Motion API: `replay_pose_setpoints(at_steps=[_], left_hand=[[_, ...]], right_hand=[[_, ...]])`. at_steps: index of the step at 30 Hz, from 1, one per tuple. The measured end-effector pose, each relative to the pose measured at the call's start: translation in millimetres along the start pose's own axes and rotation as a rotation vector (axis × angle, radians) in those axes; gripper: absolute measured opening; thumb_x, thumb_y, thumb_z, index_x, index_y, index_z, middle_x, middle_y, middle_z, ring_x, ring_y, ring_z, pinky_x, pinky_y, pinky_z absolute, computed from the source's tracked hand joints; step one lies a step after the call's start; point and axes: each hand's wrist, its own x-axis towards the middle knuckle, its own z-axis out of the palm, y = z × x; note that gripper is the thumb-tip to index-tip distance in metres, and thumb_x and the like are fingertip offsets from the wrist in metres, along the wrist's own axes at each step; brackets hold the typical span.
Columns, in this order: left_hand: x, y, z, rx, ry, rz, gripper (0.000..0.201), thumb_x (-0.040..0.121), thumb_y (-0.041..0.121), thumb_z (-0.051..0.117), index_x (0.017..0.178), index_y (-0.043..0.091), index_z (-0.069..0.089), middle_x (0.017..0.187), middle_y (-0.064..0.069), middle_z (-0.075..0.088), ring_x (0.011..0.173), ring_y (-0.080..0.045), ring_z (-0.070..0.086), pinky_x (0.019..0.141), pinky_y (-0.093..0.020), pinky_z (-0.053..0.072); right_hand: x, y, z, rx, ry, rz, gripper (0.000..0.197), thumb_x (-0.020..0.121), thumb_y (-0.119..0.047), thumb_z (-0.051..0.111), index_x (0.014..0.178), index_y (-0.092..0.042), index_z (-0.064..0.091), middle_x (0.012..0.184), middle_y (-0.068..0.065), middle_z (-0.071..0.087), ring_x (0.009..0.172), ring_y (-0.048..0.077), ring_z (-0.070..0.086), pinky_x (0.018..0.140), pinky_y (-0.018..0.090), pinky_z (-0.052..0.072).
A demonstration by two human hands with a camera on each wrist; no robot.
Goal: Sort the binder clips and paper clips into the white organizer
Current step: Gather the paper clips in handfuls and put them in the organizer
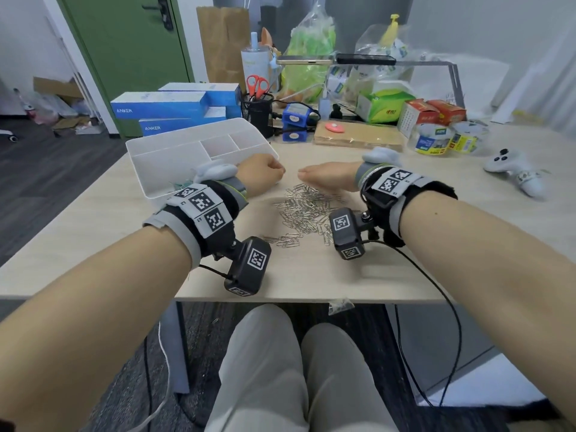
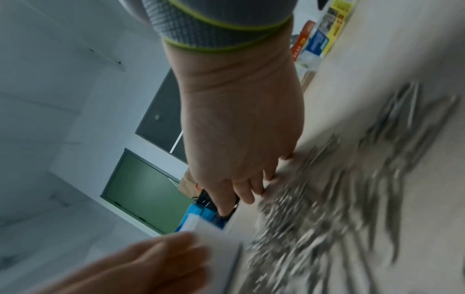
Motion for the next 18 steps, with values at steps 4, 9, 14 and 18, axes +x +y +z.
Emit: replay_pose_setpoints(at_steps=[4, 9, 14, 18], left_hand=[[-9.9, 6.1, 13.2, 0.21, -0.102, -0.044, 0.033, 0.101, 0.025, 0.033, 0.1, 0.006, 0.061, 0.1, -0.023, 0.056, 0.095, -0.028, 0.052, 0.082, -0.032, 0.035], [-17.7, 3.5, 27.7, 0.265, -0.16, -0.045, 0.058, 0.102, 0.042, 0.019, 0.138, 0.005, 0.046, 0.148, -0.014, 0.041, 0.139, -0.028, 0.034, 0.114, -0.034, 0.02], [-22.2, 12.0, 40.8, 0.293, -0.177, -0.006, 0.064, 0.1, 0.051, 0.017, 0.14, 0.01, 0.045, 0.151, -0.014, 0.036, 0.141, -0.027, 0.029, 0.117, -0.037, 0.013], [-31.8, 21.4, 54.8, 0.234, -0.333, -0.03, 0.067, 0.098, 0.056, 0.013, 0.153, 0.018, 0.017, 0.161, -0.005, 0.01, 0.15, -0.019, 0.006, 0.122, -0.039, 0.0]], right_hand=[[-4.8, -8.8, 17.8, 0.123, -0.075, -0.032, 0.047, 0.096, -0.035, 0.042, 0.134, -0.008, 0.049, 0.132, 0.013, 0.056, 0.113, 0.019, 0.053, 0.105, 0.033, 0.037], [-38.7, 6.0, 19.9, 0.134, -0.015, -0.154, 0.04, 0.101, -0.024, 0.038, 0.137, -0.01, 0.048, 0.144, 0.004, 0.047, 0.13, 0.017, 0.044, 0.117, 0.031, 0.022], [-66.8, 35.0, 6.1, 0.242, 0.295, -0.056, 0.043, 0.101, -0.025, 0.036, 0.14, -0.008, 0.044, 0.15, 0.005, 0.039, 0.14, 0.019, 0.033, 0.114, 0.027, 0.02], [-73.7, 47.4, 17.9, 0.145, 0.223, 0.075, 0.052, 0.103, -0.034, 0.027, 0.146, -0.005, 0.029, 0.156, 0.009, 0.026, 0.144, 0.023, 0.025, 0.12, 0.034, 0.015]])
